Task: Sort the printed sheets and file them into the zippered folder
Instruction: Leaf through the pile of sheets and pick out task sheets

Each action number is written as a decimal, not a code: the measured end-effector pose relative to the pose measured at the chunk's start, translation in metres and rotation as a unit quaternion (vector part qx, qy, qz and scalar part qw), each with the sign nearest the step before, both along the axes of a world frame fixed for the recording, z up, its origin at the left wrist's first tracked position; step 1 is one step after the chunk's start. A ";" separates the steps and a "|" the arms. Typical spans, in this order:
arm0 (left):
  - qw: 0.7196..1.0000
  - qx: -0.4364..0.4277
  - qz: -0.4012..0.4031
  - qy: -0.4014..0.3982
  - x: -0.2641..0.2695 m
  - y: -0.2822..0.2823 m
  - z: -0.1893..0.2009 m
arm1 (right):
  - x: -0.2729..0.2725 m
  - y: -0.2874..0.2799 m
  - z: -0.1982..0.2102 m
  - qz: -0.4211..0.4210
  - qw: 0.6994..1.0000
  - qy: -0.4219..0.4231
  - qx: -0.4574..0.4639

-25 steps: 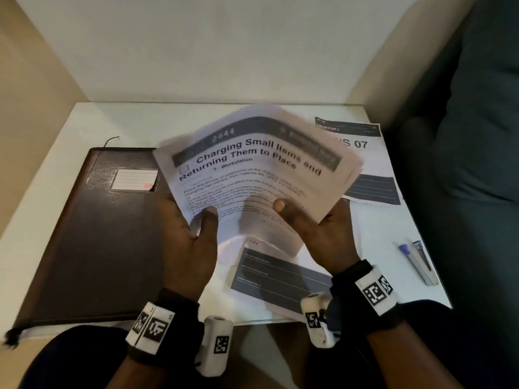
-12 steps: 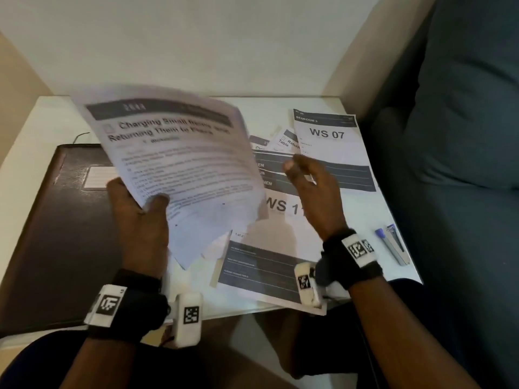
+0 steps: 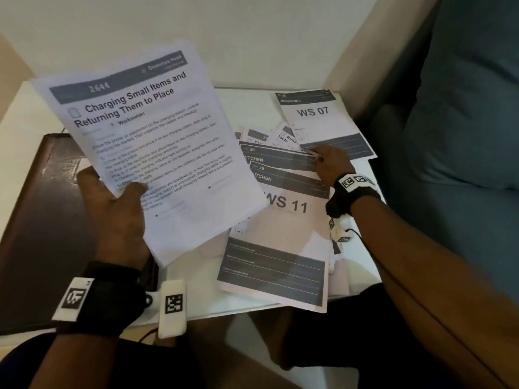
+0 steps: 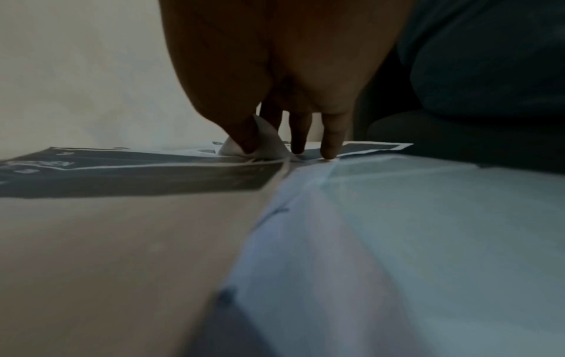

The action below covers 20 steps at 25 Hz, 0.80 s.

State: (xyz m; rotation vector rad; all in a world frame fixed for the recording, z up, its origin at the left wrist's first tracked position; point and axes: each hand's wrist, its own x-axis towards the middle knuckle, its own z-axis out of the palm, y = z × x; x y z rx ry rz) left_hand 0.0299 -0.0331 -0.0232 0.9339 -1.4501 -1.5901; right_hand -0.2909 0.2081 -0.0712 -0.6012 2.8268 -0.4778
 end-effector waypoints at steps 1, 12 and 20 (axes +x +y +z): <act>1.000 -0.001 0.007 0.002 0.001 -0.002 0.002 | 0.001 0.003 0.002 0.002 1.000 0.009 0.014; 0.996 0.075 0.029 0.038 0.011 -0.035 -0.002 | 0.045 -0.042 0.012 0.222 0.961 -0.058 0.153; 0.995 0.044 0.093 0.004 0.016 -0.038 0.011 | 0.033 -0.053 0.015 0.230 0.944 -0.033 0.236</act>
